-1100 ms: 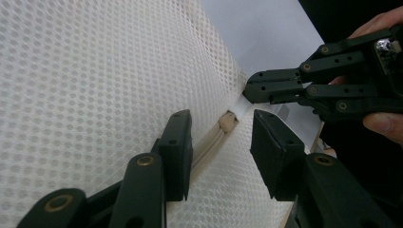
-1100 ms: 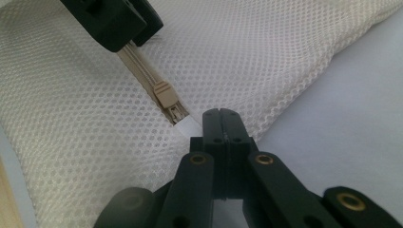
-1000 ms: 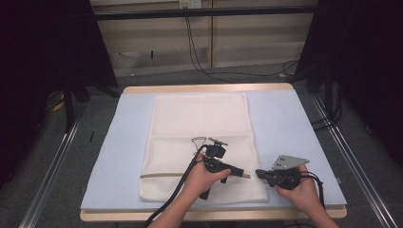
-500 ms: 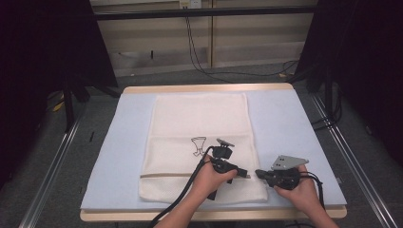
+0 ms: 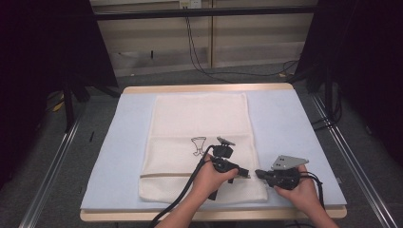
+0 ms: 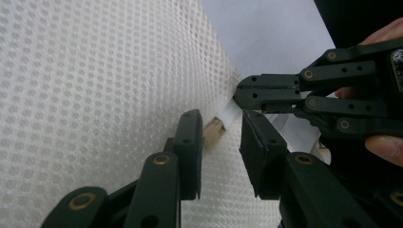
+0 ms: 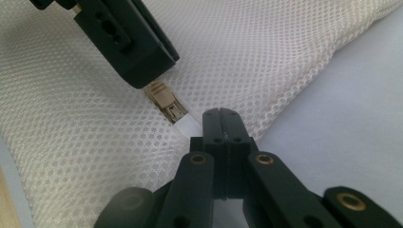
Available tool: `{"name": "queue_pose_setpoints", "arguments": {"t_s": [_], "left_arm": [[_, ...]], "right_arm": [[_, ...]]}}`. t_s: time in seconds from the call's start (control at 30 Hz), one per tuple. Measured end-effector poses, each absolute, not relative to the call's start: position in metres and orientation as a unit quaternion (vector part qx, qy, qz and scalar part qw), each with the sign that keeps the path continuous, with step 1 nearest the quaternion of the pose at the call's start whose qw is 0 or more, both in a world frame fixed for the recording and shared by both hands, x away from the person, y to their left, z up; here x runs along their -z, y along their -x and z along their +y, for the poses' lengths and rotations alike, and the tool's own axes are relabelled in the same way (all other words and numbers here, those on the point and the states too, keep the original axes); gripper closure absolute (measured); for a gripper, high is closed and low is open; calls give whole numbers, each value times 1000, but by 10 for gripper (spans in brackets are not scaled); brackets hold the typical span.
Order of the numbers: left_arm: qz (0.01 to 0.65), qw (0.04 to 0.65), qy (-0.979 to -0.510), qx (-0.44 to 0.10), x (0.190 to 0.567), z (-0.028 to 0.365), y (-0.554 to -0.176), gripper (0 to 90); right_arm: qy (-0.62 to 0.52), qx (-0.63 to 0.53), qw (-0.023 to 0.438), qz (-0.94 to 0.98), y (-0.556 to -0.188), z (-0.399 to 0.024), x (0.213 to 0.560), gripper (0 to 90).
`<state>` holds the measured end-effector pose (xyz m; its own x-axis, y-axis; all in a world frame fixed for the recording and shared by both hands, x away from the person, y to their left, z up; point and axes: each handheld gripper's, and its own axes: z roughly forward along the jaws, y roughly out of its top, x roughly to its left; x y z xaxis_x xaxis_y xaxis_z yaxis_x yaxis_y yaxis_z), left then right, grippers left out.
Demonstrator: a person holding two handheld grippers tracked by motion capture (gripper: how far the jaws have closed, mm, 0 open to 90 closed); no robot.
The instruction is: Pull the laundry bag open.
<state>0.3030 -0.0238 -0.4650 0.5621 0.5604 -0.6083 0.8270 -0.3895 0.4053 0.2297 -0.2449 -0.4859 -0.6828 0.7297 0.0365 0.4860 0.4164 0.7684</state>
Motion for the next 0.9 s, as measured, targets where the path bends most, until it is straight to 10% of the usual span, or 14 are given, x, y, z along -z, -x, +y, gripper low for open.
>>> {"name": "queue_pose_setpoints", "arguments": {"t_s": [0.9], "left_arm": [[430, 338, -812, 203, 474, -22, -308, 874]], "right_arm": [[-356, -388, 159, 835, -229, -242, 486, 900]]}}
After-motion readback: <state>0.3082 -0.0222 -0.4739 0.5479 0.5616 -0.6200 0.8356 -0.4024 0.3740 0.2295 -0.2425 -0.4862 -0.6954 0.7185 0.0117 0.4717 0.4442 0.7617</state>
